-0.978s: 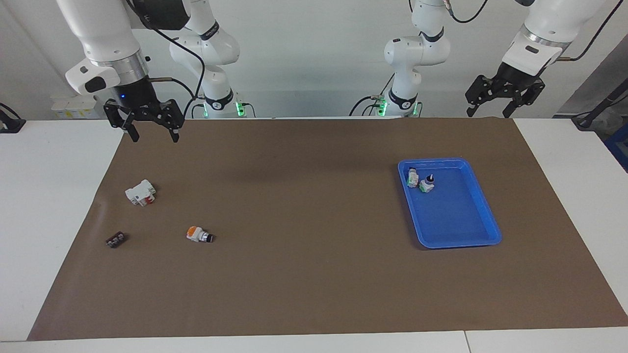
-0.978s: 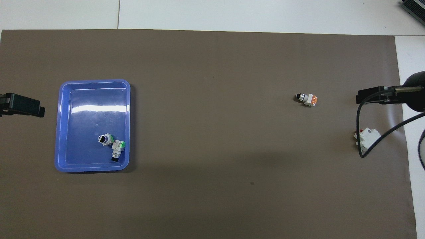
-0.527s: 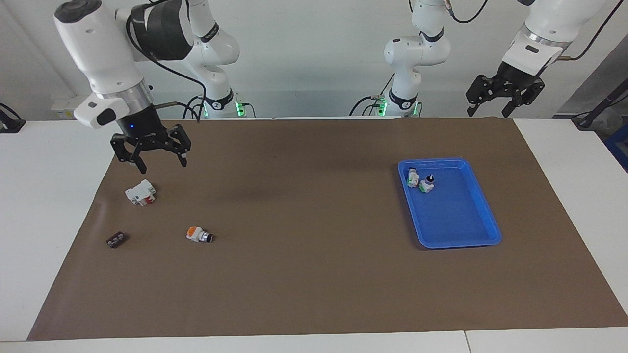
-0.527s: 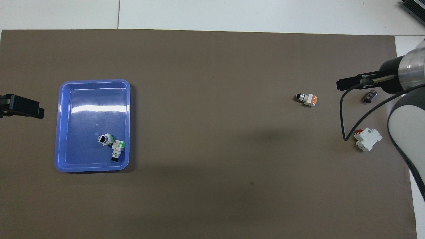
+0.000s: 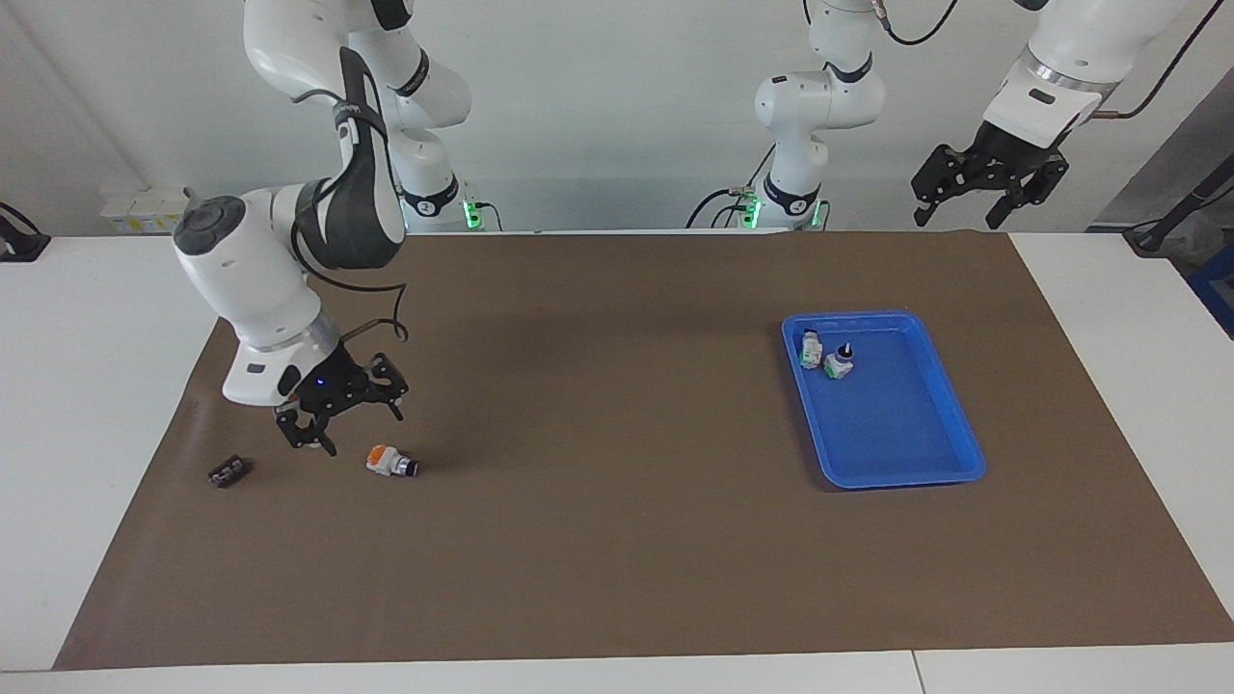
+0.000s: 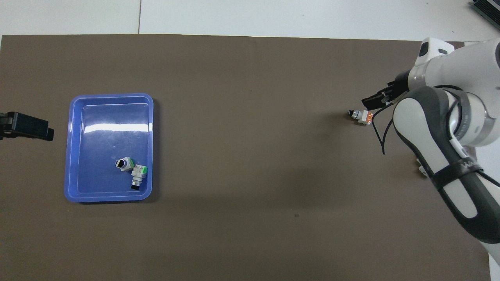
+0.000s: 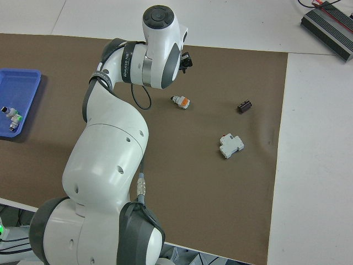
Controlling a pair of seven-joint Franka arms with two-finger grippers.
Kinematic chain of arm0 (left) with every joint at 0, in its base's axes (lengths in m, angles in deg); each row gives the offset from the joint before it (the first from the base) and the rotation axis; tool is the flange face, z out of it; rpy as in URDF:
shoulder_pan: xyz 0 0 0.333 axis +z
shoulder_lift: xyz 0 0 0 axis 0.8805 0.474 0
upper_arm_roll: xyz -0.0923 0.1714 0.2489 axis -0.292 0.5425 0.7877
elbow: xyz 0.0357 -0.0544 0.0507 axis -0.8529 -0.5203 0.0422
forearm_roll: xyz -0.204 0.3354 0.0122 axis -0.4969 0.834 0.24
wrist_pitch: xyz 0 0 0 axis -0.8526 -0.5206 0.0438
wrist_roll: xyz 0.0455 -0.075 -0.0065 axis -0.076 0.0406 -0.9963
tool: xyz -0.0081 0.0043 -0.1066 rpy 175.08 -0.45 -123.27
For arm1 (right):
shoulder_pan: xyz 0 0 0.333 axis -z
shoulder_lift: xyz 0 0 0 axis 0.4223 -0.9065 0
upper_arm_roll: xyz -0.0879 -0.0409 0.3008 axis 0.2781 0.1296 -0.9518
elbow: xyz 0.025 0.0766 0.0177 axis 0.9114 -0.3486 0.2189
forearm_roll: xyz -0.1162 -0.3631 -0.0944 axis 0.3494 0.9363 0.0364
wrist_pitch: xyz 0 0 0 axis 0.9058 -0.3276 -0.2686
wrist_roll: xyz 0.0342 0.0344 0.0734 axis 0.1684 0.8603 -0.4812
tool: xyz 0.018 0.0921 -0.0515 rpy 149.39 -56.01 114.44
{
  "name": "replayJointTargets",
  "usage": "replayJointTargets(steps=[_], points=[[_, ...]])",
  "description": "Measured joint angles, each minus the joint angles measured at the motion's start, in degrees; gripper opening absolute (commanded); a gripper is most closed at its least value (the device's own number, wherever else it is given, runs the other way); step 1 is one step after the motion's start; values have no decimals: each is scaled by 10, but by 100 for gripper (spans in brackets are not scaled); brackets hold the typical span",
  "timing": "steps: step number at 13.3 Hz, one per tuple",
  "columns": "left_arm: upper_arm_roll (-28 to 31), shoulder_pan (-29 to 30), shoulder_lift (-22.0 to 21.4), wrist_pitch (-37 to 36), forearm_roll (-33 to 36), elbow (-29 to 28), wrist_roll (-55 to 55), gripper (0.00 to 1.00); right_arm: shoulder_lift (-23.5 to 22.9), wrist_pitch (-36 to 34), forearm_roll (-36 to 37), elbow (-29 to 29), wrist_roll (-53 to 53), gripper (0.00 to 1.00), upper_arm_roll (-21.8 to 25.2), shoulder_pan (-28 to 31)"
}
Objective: Turn and place switch with both arms
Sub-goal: 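Grasp the orange-and-black switch with the right gripper and lift it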
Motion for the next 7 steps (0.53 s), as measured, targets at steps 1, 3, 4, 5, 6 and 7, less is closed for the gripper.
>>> replayJointTargets(steps=[1,3,4,5,6,7], points=[[0,0,0,-2,0,-1,0,100,-11,29,-1,-14,-48,94,0,0],[-1,0,-1,-3,0,-3,0,100,-26,86,-1,-49,-143,93,0,-1],[-3,-1,-2,-4,0,-5,0,100,-31,105,-2,-66,-184,92,0,-1],[-4,-4,-2,-4,0,-8,0,100,-36,123,-2,-81,-217,91,0,-1],[-4,-6,-3,-4,0,-9,0,100,-41,139,-2,-93,-242,88,0,0],[-4,-7,-3,-4,0,-10,0,100,-44,147,-2,-101,-254,84,0,0]])
